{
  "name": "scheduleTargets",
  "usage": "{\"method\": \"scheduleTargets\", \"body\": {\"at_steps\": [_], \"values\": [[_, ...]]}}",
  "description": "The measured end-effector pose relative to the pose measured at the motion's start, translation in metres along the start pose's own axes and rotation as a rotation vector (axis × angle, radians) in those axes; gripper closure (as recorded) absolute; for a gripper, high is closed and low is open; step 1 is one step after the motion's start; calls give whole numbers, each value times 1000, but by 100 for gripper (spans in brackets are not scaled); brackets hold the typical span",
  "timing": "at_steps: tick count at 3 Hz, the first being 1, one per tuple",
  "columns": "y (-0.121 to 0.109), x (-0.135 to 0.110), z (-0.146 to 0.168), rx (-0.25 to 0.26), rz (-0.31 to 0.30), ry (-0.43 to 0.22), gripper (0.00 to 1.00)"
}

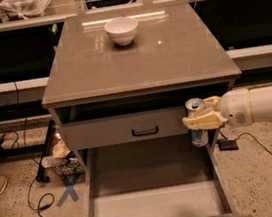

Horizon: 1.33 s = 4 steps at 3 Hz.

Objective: Place redbull can into middle drawer

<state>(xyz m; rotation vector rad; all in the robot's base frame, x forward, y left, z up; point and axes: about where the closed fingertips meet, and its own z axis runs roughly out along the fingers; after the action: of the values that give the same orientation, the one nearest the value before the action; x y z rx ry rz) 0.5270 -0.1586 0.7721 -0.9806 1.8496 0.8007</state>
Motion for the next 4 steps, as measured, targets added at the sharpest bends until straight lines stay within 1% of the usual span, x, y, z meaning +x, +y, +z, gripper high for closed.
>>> {"method": "scheduleTargets", "body": {"at_steps": [1, 2, 3, 4], "values": [[-12, 67, 30, -73, 4, -3, 100], [-20, 129, 59, -114, 8, -22, 100], [-20, 129, 59, -114, 8, -22, 100], [-22, 151, 68, -136, -23, -24, 100]]}}
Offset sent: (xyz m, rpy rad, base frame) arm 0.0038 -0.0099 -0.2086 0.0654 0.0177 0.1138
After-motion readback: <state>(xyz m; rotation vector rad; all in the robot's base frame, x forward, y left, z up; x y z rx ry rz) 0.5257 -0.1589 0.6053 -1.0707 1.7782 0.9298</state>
